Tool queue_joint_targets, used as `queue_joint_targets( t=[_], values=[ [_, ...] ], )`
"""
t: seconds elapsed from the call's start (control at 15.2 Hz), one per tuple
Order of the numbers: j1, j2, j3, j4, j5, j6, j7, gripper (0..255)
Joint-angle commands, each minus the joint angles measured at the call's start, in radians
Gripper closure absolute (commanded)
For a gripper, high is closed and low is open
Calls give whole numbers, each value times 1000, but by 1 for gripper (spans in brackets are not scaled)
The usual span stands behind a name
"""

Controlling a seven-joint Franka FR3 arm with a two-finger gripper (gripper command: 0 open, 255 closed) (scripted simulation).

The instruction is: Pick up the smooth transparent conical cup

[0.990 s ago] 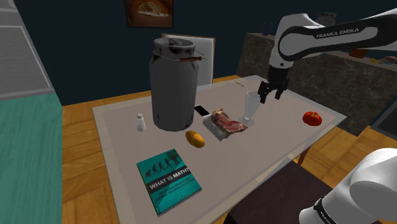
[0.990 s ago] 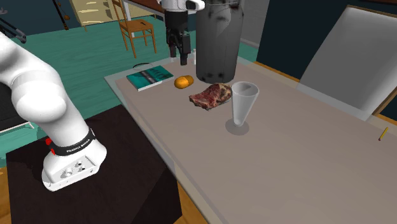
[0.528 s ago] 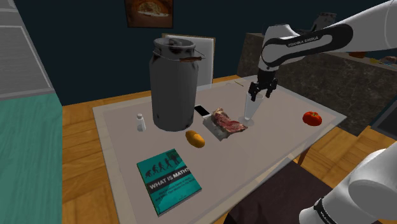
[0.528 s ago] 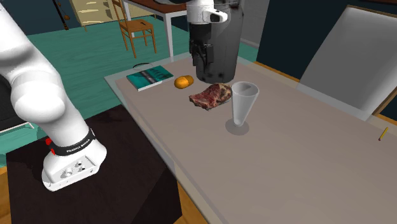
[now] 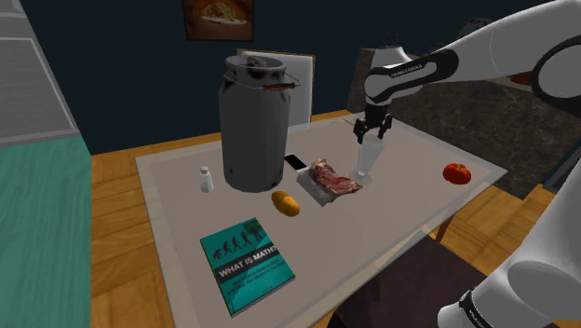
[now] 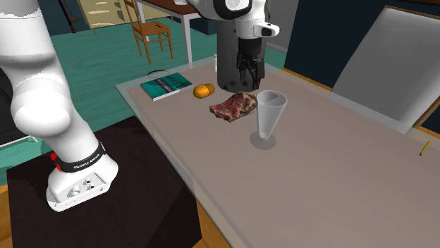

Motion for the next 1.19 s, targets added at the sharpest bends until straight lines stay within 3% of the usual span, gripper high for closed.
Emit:
queue_joint_targets(
  t=[0.0, 0.2, 0.79, 0.86, 1.12],
  values=[
    [-11, 76, -7, 76, 5, 10, -1, 0],
    [-28, 177, -15, 185, 14, 15, -2, 0],
    [-31, 219, -13, 139, 16, 101, 8, 0],
    [-31, 219, -14, 138, 16, 102, 8, 255],
    [-31, 219, -14, 138, 16, 102, 8, 255]
  ],
)
